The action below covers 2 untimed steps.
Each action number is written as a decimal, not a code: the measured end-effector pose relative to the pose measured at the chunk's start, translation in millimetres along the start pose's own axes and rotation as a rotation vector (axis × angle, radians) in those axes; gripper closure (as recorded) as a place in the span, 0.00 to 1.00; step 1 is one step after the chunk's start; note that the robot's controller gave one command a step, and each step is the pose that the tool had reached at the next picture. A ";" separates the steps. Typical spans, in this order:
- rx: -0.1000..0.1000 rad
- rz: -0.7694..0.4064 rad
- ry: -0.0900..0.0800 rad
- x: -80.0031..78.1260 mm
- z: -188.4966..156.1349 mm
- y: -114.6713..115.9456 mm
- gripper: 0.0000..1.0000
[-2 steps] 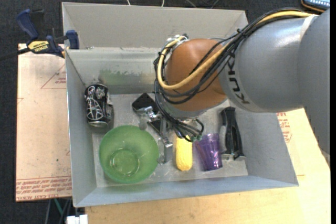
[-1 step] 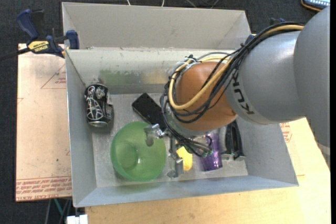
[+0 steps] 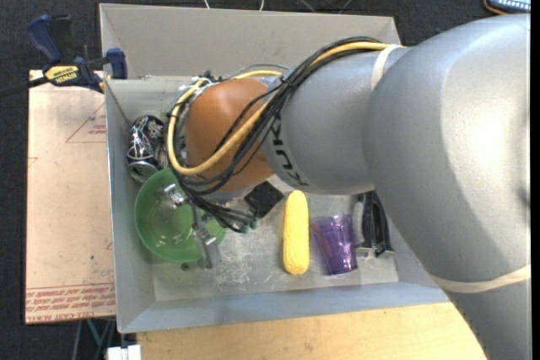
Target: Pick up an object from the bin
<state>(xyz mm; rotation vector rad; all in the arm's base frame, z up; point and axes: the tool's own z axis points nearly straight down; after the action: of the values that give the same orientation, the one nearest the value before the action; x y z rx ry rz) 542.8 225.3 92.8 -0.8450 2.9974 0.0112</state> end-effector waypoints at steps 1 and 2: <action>0.004 0.100 0.001 36.5 -5.5 -66.8 0.00; 0.005 0.091 0.013 39.2 -35.8 -60.5 0.00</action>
Offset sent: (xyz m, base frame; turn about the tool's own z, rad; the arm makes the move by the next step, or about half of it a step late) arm -0.0198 0.0249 0.1649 -0.0455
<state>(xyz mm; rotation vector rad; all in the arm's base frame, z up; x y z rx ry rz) 540.1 152.7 127.4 -0.7103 3.0436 -0.0005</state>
